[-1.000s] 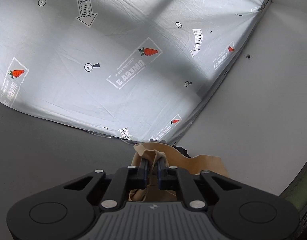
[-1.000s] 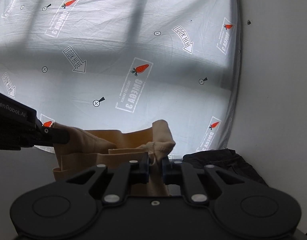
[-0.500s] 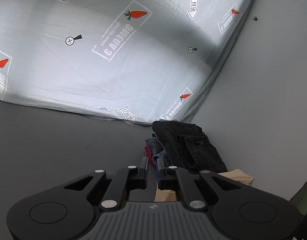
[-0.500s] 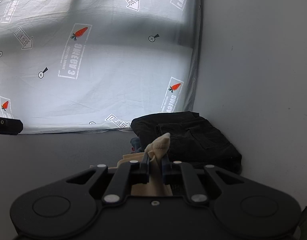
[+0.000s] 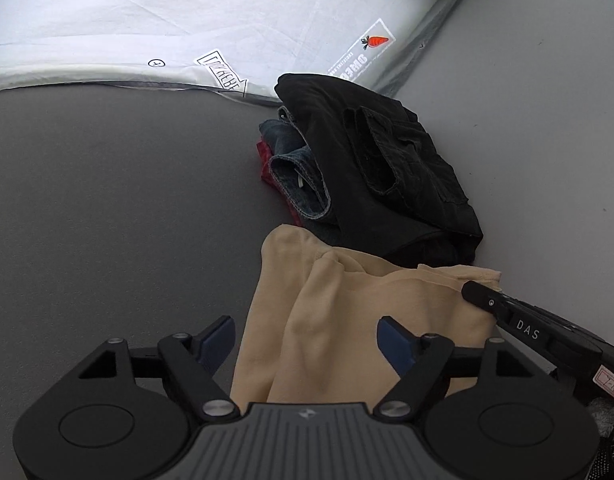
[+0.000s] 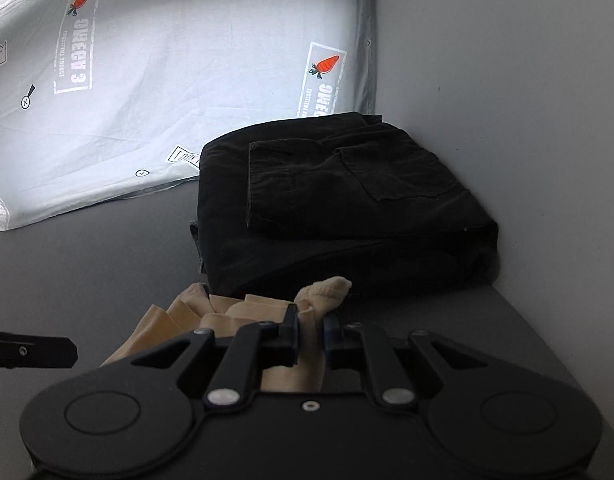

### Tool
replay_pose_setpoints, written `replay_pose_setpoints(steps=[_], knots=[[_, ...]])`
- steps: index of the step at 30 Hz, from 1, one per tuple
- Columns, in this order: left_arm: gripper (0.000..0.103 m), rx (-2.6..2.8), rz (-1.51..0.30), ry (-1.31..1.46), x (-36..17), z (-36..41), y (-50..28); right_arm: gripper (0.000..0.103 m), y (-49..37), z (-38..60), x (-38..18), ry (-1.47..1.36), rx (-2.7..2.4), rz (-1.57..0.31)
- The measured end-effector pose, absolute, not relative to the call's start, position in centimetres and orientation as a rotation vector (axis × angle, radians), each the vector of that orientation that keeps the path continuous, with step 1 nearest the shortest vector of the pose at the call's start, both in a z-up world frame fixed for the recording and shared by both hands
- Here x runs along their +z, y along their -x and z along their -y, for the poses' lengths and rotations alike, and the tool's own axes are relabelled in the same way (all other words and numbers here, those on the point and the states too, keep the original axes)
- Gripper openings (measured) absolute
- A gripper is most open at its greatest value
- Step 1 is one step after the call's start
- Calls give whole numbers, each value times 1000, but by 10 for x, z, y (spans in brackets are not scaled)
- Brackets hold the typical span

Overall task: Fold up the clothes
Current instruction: 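Lift the folded beige shirt with both grippers and carry it toward the clothes stack, then lower the folded shirt onto the dark clothes stack with both grippers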

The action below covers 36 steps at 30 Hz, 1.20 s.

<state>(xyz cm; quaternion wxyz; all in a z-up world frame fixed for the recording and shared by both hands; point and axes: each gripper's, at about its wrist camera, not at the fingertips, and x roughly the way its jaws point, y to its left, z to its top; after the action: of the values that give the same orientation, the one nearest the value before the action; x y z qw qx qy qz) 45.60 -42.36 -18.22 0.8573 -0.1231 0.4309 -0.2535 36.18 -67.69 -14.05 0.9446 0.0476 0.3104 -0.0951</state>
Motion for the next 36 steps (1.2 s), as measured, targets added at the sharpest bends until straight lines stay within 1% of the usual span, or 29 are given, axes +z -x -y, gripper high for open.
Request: replay_pose_setpoints(steps=[4,5,6,7,8,9,10,12,13,15,16,18,20,21,22,23,25,26,27,28,29,30,31,32,33,35,36], knots=[[79,-598,-978,235,-206,450,-496,13,-373,685,-153,-135,-205,-675],[77,-629,-1014,240,-214,457,-506,13,-375,687,-156,-143,-210,-685],[66,-656,-1045,249,-222,463,-513,14,-376,690,-158,-161,-214,-696],[36,-684,-1075,257,-229,469,-520,15,-378,692,-161,-179,-218,-706],[21,-696,-1085,259,-234,473,-523,17,-379,695,-163,-198,-222,-717],[12,-690,-1073,251,-235,473,-523,20,-380,697,-165,-216,-226,-728],[10,-681,-1055,261,-234,469,-522,23,-381,700,-167,-234,-230,-739],[10,-651,-1015,321,-228,455,-521,38,-383,705,-172,-270,-239,-760],[10,-635,-1011,357,-227,448,-523,41,-384,708,-174,-288,-243,-770],[10,-600,-998,398,-225,437,-527,53,-382,715,-176,-350,-254,-768],[12,-586,-991,354,-226,439,-531,55,-382,718,-178,-378,-250,-770],[15,-587,-991,244,-231,449,-540,64,-381,721,-187,-435,-242,-796],[28,-608,-989,175,-234,456,-545,66,-382,723,-197,-480,-228,-829],[42,-610,-980,149,-234,458,-546,67,-384,723,-203,-495,-220,-846],[51,-613,-971,134,-235,459,-548,67,-387,722,-208,-503,-217,-861],[53,-620,-962,141,-237,460,-550,67,-389,721,-212,-510,-214,-876],[63,-633,-953,177,-240,458,-550,67,-394,720,-214,-516,-200,-873],[66,-638,-947,189,-241,458,-549,67,-397,720,-215,-519,-195,-870],[70,-642,-940,194,-242,459,-548,67,-399,720,-215,-525,-190,-866],[72,-644,-933,192,-243,461,-547,65,-401,720,-216,-543,-179,-863],[72,-643,-930,180,-244,464,-547,53,-404,720,-216,-561,-168,-860],[72,-640,-929,166,-244,467,-546,37,-407,720,-217,-587,-158,-868],[72,-639,-933,164,-244,469,-546,29,-409,718,-216,-592,-157,-872],[72,-642,-943,174,-244,469,-547,17,-410,713,-212,-576,-152,-875],[70,-640,-956,197,-244,467,-547,16,-409,707,-207,-537,-129,-865],[62,-631,-995,273,-246,462,-547,15,-403,695,-193,-462,-91,-829],[56,-631,-1019,316,-247,459,-547,15,-399,689,-187,-433,-75,-816]])
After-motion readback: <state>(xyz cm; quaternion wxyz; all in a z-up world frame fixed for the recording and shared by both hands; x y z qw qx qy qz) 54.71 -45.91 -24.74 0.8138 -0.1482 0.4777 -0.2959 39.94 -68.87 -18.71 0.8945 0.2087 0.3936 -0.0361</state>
